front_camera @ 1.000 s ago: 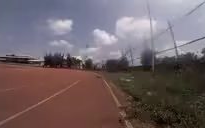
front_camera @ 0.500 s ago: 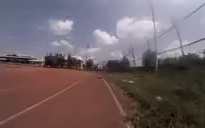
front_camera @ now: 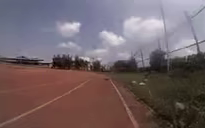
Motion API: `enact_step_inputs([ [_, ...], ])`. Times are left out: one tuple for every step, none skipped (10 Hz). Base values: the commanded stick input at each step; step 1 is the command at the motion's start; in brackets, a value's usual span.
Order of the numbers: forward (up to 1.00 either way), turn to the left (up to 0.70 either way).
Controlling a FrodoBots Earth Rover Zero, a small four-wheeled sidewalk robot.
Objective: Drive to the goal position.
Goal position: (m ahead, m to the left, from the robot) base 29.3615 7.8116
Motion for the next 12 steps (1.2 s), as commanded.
enact_step_inputs([
  [0.7,0.0],
  [0.7,0.0],
  [0.7,0.0],
  [0.7,0.0],
  [0.7,0.0],
  [0.7,0.0],
  [0.7,0.0],
  [0.7,0.0],
  [0.7,0.0],
  [0.7,0.0],
  [0.7,0.0],
  [0.7,0.0],
])
